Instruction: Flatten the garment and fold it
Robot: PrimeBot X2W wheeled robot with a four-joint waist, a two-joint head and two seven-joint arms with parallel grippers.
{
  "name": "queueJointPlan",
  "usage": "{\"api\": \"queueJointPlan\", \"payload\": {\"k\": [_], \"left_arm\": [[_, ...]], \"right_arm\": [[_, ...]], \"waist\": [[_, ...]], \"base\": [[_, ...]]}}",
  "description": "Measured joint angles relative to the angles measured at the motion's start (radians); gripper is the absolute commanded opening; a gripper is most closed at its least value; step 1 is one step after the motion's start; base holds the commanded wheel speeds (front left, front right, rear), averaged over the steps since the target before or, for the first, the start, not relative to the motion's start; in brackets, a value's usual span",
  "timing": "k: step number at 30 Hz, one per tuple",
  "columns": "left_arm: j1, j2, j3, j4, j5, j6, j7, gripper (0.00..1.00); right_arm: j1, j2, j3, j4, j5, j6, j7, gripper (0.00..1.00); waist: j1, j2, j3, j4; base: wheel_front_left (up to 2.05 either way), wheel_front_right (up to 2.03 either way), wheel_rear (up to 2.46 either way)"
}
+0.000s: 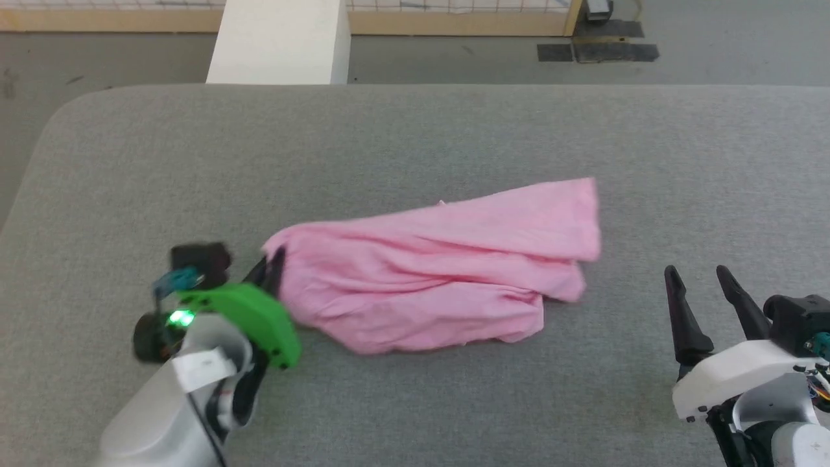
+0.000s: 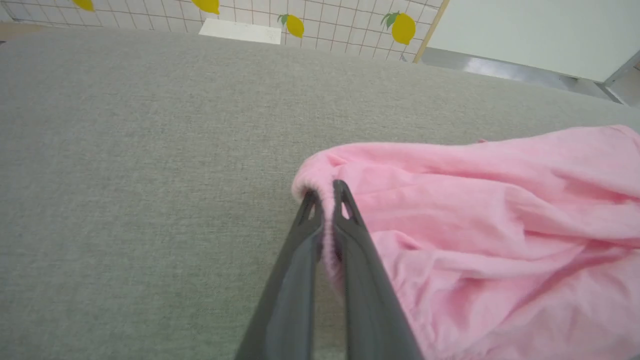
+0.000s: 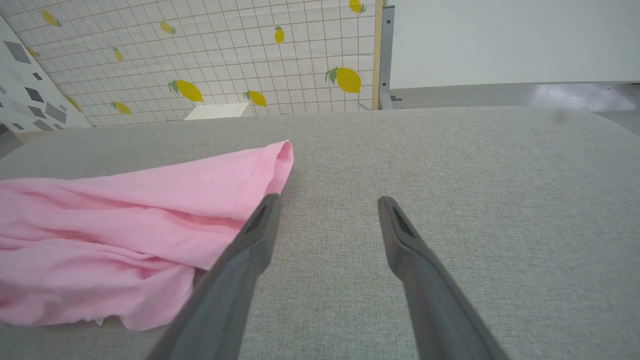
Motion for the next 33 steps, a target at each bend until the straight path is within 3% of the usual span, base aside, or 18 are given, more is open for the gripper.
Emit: {"api": "queueJointPlan", "payload": {"k": [3,4,5,6,10,12,14,18,23,28,29,30,31,32,33], "left_arm": [[0.036,0.01,0.029,0.012,-0.038,0.007,-0.016,0.0],[0.045,0.008,0.038,0.013,-0.05,0.009,-0.024,0.21],[0.054,0.005,0.048,0.014,-0.06,0.008,-0.035,0.93],[0.062,0.002,0.057,0.014,-0.07,0.008,-0.049,1.0],[0.092,-0.006,0.088,0.007,-0.083,0.007,-0.122,1.0],[0.108,-0.012,0.13,-0.016,-0.055,0.029,-0.166,1.0],[0.123,-0.024,0.185,-0.058,-0.003,0.045,-0.175,1.0],[0.179,-0.101,0.368,-0.224,0.198,0.055,-0.179,1.0],[0.258,-0.224,0.49,-0.32,0.375,0.0,-0.179,1.0],[0.268,-0.3,0.558,-0.322,0.458,-0.074,-0.179,1.0],[0.269,-0.312,0.57,-0.319,0.47,-0.088,-0.179,1.0],[0.269,-0.321,0.583,-0.315,0.477,-0.1,-0.179,1.0],[0.27,-0.328,0.594,-0.312,0.481,-0.109,-0.179,1.0],[0.27,-0.335,0.606,-0.307,0.486,-0.12,-0.179,1.0],[0.27,-0.341,0.617,-0.302,0.494,-0.13,-0.179,1.0]], "right_arm": [[-0.001,0.0,0.004,-0.002,0.0,0.0,0.006,1.0],[-0.001,0.0,0.006,-0.002,0.0,0.0,0.007,1.0],[-0.002,0.0,0.01,-0.002,0.0,0.0,0.008,1.0],[-0.003,0.0,0.013,-0.002,-0.001,0.0,0.009,1.0],[-0.007,0.0,0.036,0.0,-0.006,0.0,0.016,1.0],[-0.017,0.0,0.06,0.004,-0.012,0.0,0.022,1.0],[-0.03,0.0,0.083,0.016,-0.012,0.0,0.037,1.0],[-0.073,0.0,0.128,0.078,0.001,0.0,0.106,1.0],[-0.173,-0.002,0.172,0.184,0.041,0.0,0.184,1.0],[-0.229,-0.01,0.196,0.253,0.057,0.0,0.223,1.0],[-0.237,-0.011,0.201,0.257,0.061,0.0,0.221,0.95],[-0.242,-0.012,0.205,0.26,0.062,0.0,0.22,0.78],[-0.245,-0.014,0.208,0.261,0.063,0.0,0.218,0.49],[-0.245,-0.017,0.214,0.26,0.063,0.0,0.216,0.29],[-0.245,-0.024,0.222,0.258,0.062,0.0,0.206,0.19]], "waist": [[0.0,0.0,0.008,0.015],[0.0,0.0,0.011,0.02],[0.0,0.0,0.013,0.025],[0.0,0.0,0.015,0.03],[0.0,0.0,0.016,0.041],[0.0,0.0,0.014,0.045],[0.0,0.0,0.014,0.049],[0.0,0.0,0.024,0.06],[0.0,0.0,0.05,0.076],[0.0,0.0,0.07,0.099],[0.0,0.0,0.074,0.103],[0.0,0.0,0.076,0.108],[0.0,0.0,0.078,0.11],[0.0,0.0,0.08,0.113],[0.0,0.0,0.08,0.115]], "base": [[0.0,0.0,0.0],[0.0,0.0,0.0],[0.0,0.0,0.0],[0.0,0.0,0.0],[0.0,0.0,0.0],[0.0,0.0,0.0],[0.0,0.0,0.0],[0.0,0.0,0.0],[0.0,0.0,0.0],[0.0,0.0,0.0],[0.0,0.0,0.0],[0.0,0.0,0.0],[0.0,0.0,0.0],[0.0,0.0,0.0],[0.0,0.0,0.0]]}}
